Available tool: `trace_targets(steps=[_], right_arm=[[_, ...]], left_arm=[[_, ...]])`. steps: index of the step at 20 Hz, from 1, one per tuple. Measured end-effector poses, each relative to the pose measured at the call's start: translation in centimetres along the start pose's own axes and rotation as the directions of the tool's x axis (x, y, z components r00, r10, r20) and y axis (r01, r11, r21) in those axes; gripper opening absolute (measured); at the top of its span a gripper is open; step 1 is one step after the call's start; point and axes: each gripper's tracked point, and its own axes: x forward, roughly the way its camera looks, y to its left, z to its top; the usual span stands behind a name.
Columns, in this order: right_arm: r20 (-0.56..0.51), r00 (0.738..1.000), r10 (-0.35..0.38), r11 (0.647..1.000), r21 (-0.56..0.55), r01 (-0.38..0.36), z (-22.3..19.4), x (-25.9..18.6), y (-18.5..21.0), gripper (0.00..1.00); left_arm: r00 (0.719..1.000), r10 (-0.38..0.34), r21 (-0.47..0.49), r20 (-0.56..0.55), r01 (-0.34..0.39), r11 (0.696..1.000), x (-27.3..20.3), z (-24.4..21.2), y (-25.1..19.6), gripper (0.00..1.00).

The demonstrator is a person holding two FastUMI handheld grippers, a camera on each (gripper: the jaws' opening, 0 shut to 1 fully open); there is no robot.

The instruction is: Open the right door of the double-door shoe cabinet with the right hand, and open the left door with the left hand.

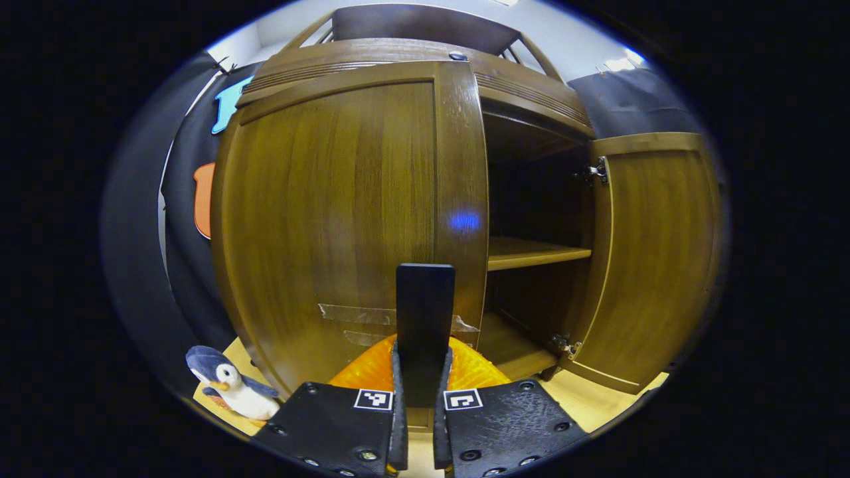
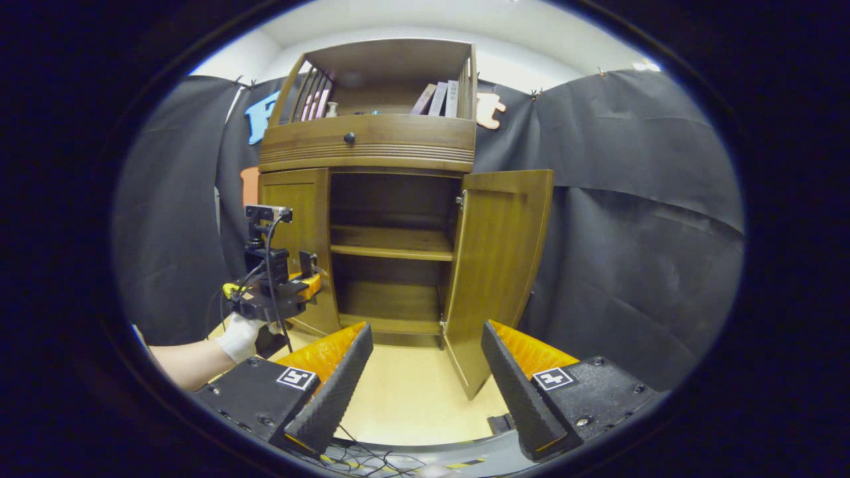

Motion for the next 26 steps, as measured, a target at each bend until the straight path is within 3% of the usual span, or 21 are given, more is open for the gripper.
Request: trace_targets(steps=[10, 20, 21, 22, 23, 24, 26], right_arm=[[-0.002, 0.996, 0.087, 0.996, -0.005, -0.087, -0.7, 0.0, 2.3, 1.00], [-0.016, 0.984, 0.178, 0.984, -0.010, -0.178, -1.4, 0.6, 6.0, 1.00], [-0.018, 0.982, 0.186, 0.982, -0.013, -0.186, -1.5, 0.6, 6.3, 1.00], [-0.019, 0.981, 0.193, 0.981, -0.016, -0.193, -1.6, 0.6, 6.6, 1.00], [-0.021, 0.979, 0.201, 0.979, -0.018, -0.201, -1.6, 0.7, 6.9, 1.00], [-0.023, 0.978, 0.209, 0.978, -0.019, -0.209, -1.8, 0.7, 7.2, 1.00], [-0.024, 0.975, 0.221, 0.975, -0.017, -0.221, -1.8, 0.9, 7.5, 1.00]], left_arm=[[1.000, 0.010, -0.002, -0.008, -0.010, 1.000, -7.2, -0.7, 2.7, 0.13], [0.996, 0.094, -0.024, 0.004, -0.094, 0.995, -12.3, -1.3, 7.4, 0.13], [0.995, 0.102, -0.031, 0.003, -0.102, 0.994, -12.3, -1.2, 7.7, 0.05], [0.994, 0.113, -0.033, 0.000, -0.113, 0.993, -13.2, -1.6, 8.3, 0.05], [0.992, 0.123, -0.028, 0.001, -0.123, 0.992, -13.6, -1.5, 8.8, 0.13], [0.989, 0.146, -0.022, -0.004, -0.146, 0.989, -14.0, -1.4, 9.6, 0.05], [0.986, 0.164, -0.026, -0.004, -0.164, 0.986, -14.7, -1.7, 10.7, 0.01]])
